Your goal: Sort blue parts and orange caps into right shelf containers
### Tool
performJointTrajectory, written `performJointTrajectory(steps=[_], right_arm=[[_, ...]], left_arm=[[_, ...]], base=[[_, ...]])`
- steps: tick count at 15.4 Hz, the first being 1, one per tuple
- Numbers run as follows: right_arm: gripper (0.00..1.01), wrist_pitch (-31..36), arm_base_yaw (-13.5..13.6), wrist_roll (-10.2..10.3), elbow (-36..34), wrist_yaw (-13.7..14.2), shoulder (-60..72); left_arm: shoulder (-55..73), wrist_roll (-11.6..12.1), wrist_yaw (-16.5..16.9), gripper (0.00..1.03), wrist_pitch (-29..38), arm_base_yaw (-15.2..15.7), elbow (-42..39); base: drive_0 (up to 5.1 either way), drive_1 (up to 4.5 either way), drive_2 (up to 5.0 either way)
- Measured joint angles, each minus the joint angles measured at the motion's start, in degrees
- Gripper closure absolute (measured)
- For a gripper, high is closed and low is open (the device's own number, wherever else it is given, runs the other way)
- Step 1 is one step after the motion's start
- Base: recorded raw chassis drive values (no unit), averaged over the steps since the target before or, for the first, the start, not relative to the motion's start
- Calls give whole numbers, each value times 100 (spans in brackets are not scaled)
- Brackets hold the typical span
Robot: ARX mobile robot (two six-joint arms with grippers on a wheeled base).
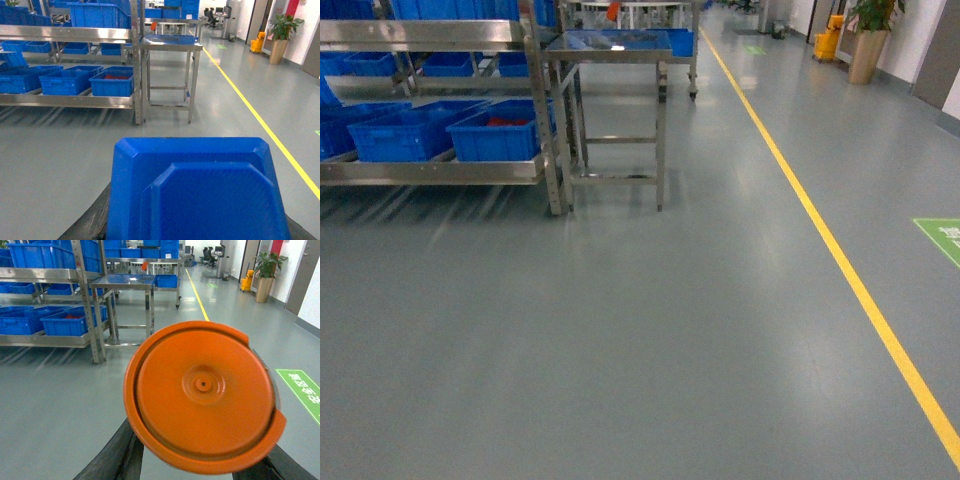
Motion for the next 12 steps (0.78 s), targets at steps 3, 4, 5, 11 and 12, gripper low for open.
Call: performJointTrajectory(steps=[3,4,5,11,12], right_arm=[[59,7,0,2,0,0,0],[59,-15,0,0,0,2,0],[59,4,0,0,0,0,0],[59,-22,0,0,0,0,0],[59,7,0,0,0,0,0]], left_arm=[[0,0,4,60,0,0,0],[0,2,7,60,-2,0,0],[0,0,2,60,0,0,0],[0,2,4,60,-7,9,0],[0,2,7,60,11,9,0]], base=[[10,432,-413],[10,432,-413],[10,432,-413],[10,432,-413],[10,432,-413]])
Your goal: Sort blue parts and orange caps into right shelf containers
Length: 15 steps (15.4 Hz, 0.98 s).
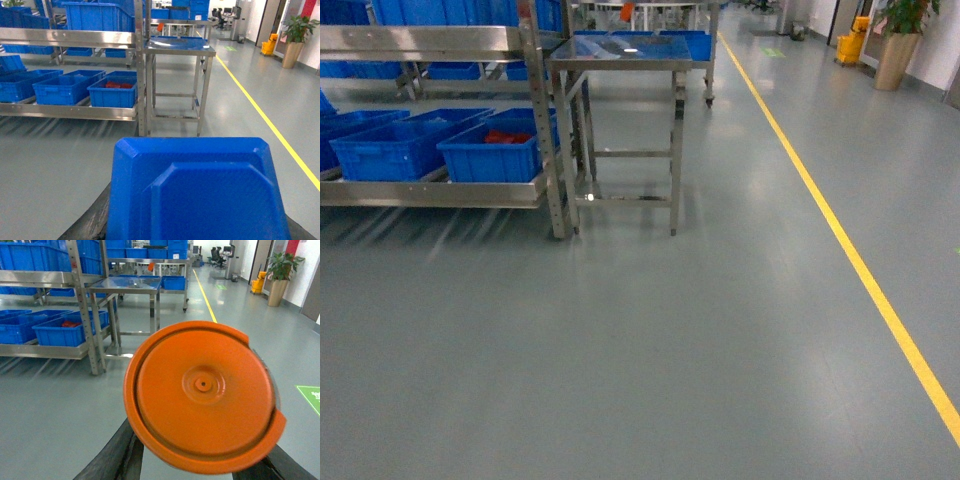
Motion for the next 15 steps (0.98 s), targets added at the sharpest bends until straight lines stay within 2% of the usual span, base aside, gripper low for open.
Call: performJointTrajectory(steps=[15], right_arm=[[59,-20,0,0,0,0,0]], left_arm=[[0,0,-4,60,-9,0,0]], base=[[10,432,-413]])
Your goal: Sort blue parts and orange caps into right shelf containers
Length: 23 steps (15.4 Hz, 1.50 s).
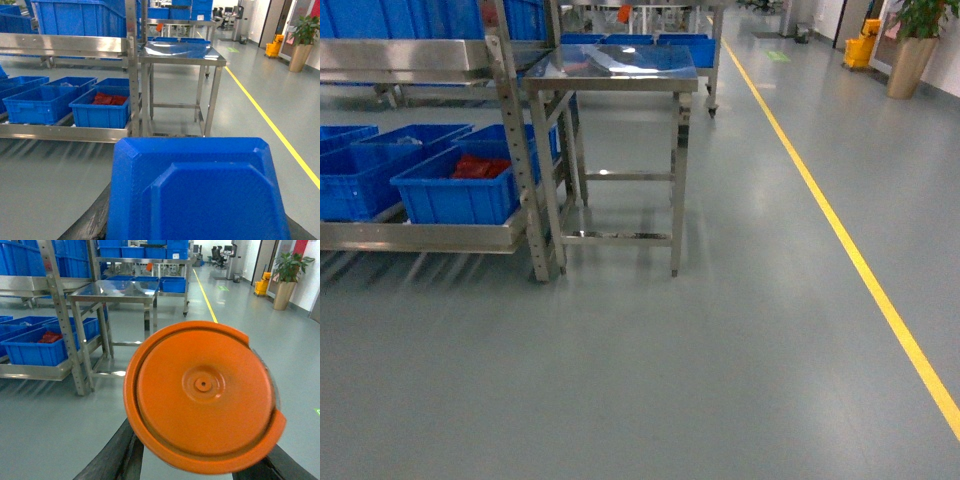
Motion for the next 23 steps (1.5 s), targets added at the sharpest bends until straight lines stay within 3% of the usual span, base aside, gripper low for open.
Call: performJointTrajectory(steps=[23], right_arm=[[59,0,0,0,0,2,0]], left_arm=[[0,0,4,60,-2,0,0]], base=[[-5,419,-429]])
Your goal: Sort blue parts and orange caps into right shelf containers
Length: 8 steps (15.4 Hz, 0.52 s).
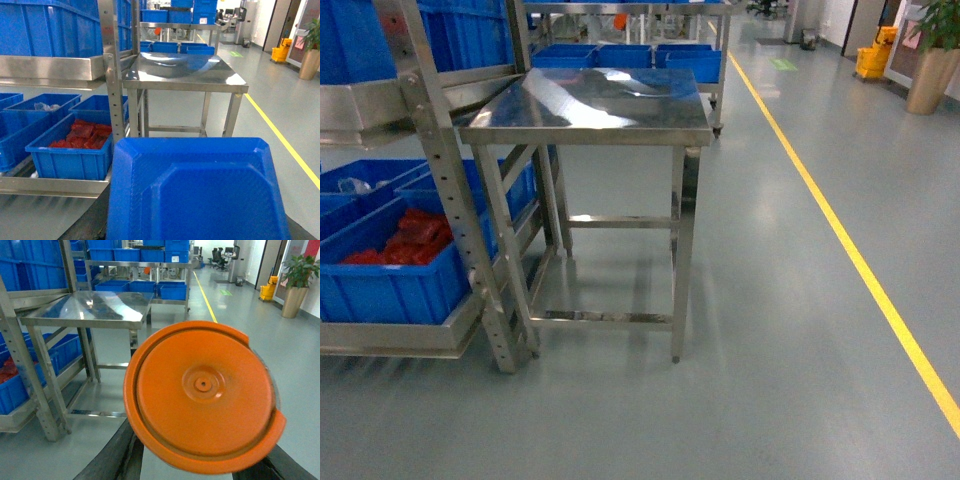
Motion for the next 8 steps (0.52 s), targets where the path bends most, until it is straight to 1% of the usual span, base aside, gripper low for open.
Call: performJointTrajectory(steps=[8], right_arm=[[59,-13,0,2,0,0,0]], left_arm=[[0,0,4,60,-7,0,0]], base=[[-5,419,-429]])
